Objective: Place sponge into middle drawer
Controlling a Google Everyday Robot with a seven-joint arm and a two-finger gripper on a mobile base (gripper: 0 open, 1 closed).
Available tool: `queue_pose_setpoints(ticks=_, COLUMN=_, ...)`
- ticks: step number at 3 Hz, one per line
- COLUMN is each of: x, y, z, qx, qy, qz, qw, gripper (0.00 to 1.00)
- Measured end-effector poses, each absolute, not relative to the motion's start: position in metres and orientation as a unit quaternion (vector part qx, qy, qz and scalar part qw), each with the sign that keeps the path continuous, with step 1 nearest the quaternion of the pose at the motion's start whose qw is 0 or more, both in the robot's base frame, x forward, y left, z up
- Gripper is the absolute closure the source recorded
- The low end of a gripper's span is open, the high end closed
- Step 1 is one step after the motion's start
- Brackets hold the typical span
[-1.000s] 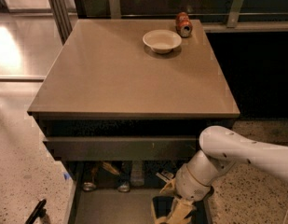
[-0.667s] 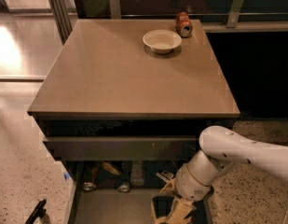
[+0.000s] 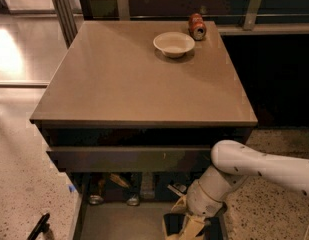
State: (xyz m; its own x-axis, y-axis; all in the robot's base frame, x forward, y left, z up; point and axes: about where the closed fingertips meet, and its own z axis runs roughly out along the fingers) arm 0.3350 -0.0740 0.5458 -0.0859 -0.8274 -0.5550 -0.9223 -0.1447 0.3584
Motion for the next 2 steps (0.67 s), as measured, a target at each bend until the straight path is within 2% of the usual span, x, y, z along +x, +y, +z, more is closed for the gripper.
queue_pose_setpoints(ticks=2, x=0.3293, y=-0.0684, z=0.5207, qx=-0.668, qy=0.645, qz=0.367, qw=0.064, gripper=1.00)
